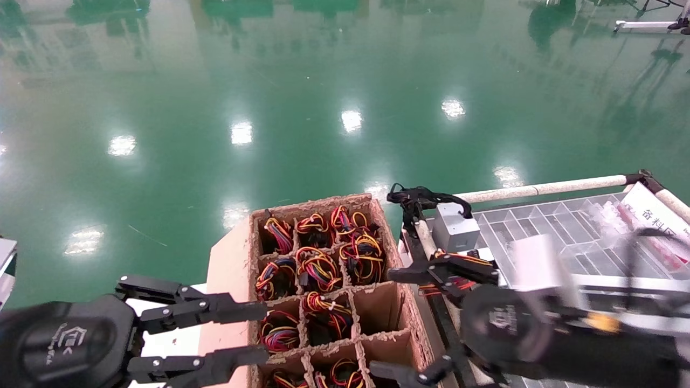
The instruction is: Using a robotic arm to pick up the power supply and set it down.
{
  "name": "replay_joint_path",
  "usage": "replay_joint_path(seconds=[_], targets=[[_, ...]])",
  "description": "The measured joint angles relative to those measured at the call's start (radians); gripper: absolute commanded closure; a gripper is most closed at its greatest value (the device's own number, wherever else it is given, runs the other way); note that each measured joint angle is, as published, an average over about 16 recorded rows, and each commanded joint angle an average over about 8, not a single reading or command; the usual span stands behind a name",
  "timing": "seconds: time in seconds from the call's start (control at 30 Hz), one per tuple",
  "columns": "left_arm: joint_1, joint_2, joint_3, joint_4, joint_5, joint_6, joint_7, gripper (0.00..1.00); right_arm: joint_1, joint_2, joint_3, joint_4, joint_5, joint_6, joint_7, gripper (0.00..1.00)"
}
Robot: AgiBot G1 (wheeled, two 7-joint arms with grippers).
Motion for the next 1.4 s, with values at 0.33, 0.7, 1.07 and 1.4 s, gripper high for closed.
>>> replay_joint_path(seconds=[0.33, 0.7, 1.07, 1.4], targets=[[0.000, 0.000, 0.000, 0.000, 0.000, 0.000, 0.000, 0.00, 0.151, -0.163, -0.110, -0.270, -0.169, -0.043, -0.086, 0.42], [0.000, 0.000, 0.000, 0.000, 0.000, 0.000, 0.000, 0.00, 0.269, -0.311, -0.186, -0.533, -0.281, -0.068, -0.215, 1.00], [0.000, 0.000, 0.000, 0.000, 0.000, 0.000, 0.000, 0.00, 0.337, -0.400, -0.216, -0.717, -0.340, -0.037, -0.346, 1.00], [0.000, 0.000, 0.000, 0.000, 0.000, 0.000, 0.000, 0.00, 0.362, -0.442, -0.224, -0.841, -0.360, -0.008, -0.446, 1.00]])
